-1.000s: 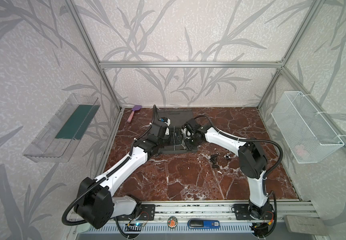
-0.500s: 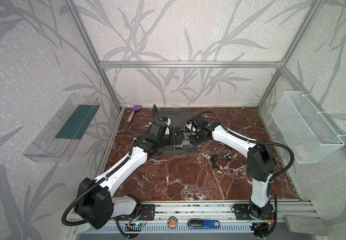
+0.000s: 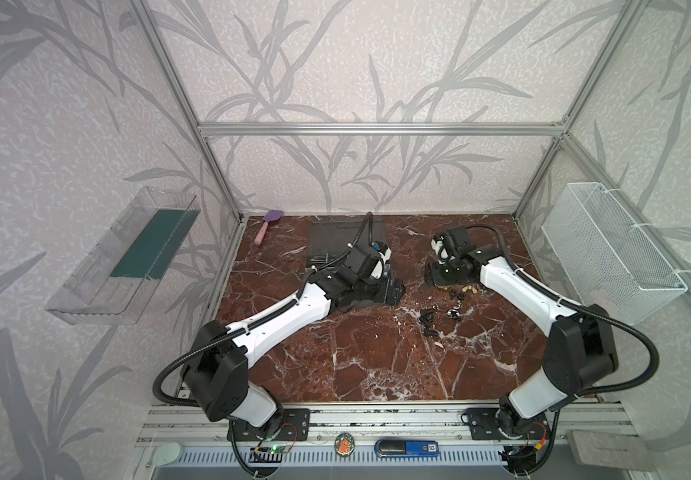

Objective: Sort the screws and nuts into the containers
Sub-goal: 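Move the right gripper over the pile while the left reaches toward black bolts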

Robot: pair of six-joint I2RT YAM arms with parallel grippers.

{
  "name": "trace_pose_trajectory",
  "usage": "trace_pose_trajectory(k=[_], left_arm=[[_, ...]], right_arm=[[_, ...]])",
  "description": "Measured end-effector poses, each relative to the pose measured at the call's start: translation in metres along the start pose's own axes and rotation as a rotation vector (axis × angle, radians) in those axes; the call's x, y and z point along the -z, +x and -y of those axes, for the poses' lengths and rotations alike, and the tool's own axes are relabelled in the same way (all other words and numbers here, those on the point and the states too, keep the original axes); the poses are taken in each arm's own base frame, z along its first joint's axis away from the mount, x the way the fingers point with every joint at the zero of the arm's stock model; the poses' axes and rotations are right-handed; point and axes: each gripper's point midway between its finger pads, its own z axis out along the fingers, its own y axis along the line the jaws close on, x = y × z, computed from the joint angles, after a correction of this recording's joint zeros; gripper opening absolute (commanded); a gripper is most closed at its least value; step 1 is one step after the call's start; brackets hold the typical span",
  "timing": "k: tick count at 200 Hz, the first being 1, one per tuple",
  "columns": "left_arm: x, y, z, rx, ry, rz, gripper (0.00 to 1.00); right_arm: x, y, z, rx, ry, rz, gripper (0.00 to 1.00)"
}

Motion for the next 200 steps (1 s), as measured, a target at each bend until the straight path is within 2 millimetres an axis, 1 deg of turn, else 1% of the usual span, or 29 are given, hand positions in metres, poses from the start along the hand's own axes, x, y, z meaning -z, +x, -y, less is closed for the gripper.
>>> trace_pose_trajectory(k=[5,18,40,71,95,112,121,139,158,176,200], left_arm=[[-0.005,0.005,0.004,-0.021,0.004,-0.016,1.00],[-0.017,0.018,0.015,-0.069,0.015,-0.053,0.99],[-0.041,0.034,0.032,-0.145,0.024,-0.098,0.99],[-0.073,0.059,0.054,-0.211,0.047,-0.156,1.00],[-0.098,0.075,0.065,-0.234,0.056,-0.198,0.99],[-0.111,0.081,0.069,-0.236,0.054,-0.218,0.98],[-0.117,0.082,0.070,-0.234,0.054,-0.222,0.95],[-0.125,0.082,0.071,-0.225,0.054,-0.227,0.87],[-0.133,0.083,0.073,-0.218,0.059,-0.237,0.81],[-0.139,0.085,0.072,-0.213,0.058,-0.248,0.78],[-0.140,0.093,0.069,-0.212,0.053,-0.276,0.74]], right_arm=[[0.004,0.002,0.008,-0.022,0.006,0.011,0.90],[0.010,0.005,0.025,-0.076,0.020,0.035,1.00],[0.020,0.012,0.053,-0.161,0.037,0.068,0.99],[0.029,0.016,0.075,-0.245,0.036,0.098,0.99],[0.027,0.018,0.078,-0.267,0.024,0.098,0.99],[0.025,0.022,0.080,-0.279,0.020,0.093,0.99],[0.024,0.023,0.080,-0.283,0.016,0.090,0.99],[0.024,0.025,0.082,-0.301,0.010,0.085,0.99],[0.024,0.024,0.085,-0.315,0.004,0.091,0.99],[0.024,0.022,0.085,-0.321,-0.002,0.099,0.99],[0.024,0.022,0.086,-0.326,-0.007,0.101,0.99]])
